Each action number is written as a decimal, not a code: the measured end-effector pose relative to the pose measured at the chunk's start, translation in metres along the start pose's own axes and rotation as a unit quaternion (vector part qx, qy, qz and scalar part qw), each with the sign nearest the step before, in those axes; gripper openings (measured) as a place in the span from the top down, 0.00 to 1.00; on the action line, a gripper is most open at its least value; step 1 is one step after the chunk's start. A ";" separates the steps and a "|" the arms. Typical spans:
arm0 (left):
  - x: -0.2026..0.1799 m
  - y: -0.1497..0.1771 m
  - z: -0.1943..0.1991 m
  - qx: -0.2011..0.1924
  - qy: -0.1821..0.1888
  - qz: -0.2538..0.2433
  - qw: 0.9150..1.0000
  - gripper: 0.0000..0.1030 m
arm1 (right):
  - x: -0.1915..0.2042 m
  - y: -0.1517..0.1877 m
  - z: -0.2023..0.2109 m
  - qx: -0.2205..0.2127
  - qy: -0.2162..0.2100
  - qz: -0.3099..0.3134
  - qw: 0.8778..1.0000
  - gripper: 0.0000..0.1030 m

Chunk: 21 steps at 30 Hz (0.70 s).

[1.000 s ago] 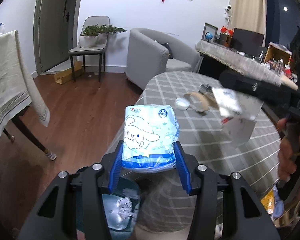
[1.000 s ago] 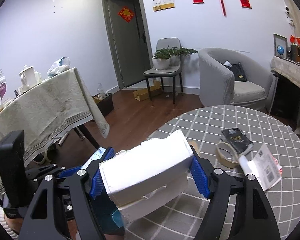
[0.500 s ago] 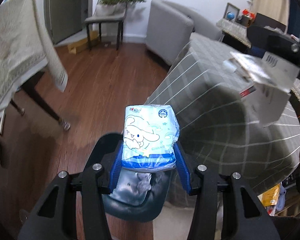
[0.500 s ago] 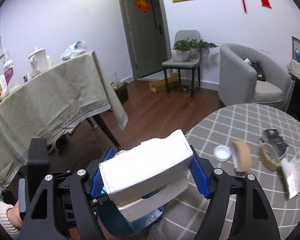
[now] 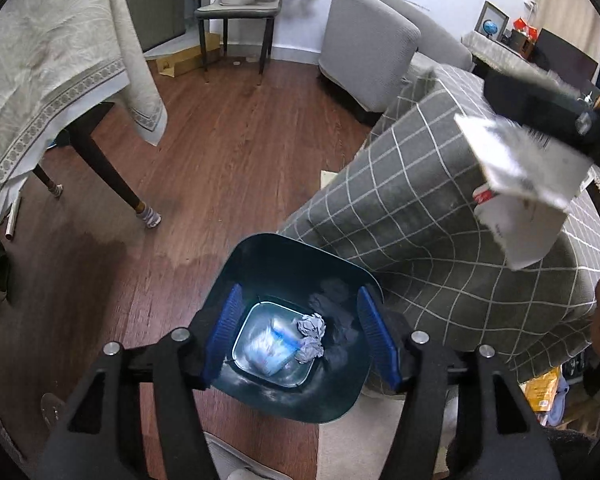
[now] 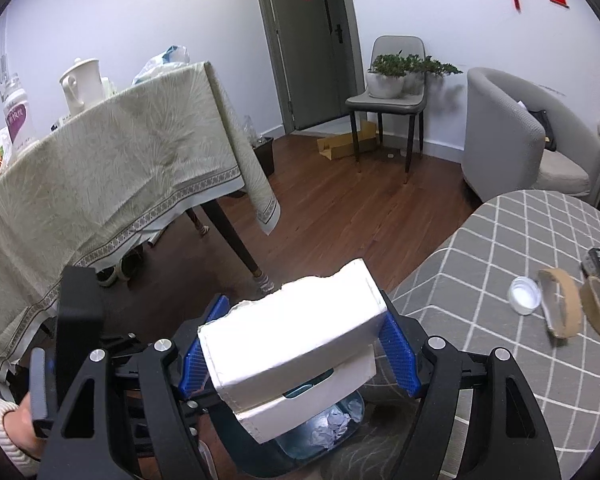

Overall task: Collect trash
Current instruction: 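Open both tools to drop the tissue pack and box into the bin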

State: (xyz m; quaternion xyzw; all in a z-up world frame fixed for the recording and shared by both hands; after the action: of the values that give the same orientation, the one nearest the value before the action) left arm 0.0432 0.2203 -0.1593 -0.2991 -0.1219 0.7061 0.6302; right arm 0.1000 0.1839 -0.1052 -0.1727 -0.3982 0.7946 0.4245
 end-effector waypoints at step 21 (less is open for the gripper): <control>0.007 -0.040 0.080 -0.121 0.006 -0.012 0.993 0.43 | 0.028 0.066 -0.083 0.128 0.014 0.024 0.991 0.28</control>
State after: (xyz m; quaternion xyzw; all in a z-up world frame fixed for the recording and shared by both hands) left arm 0.0302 0.2502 -0.0760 -0.3756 -0.2060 0.6768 0.5987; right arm 0.0998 0.2255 -0.2064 -0.1373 -0.2830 0.8465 0.4295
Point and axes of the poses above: each gripper's, at about its wrist camera, not at the fingertips, and z roughly against the way its jaws point, x to its left, y to its underside, the point moved 9 cm from there along -z, roughly the way its jaws point, and after that the axes turned 8 degrees about y, right-handed, at the moved point
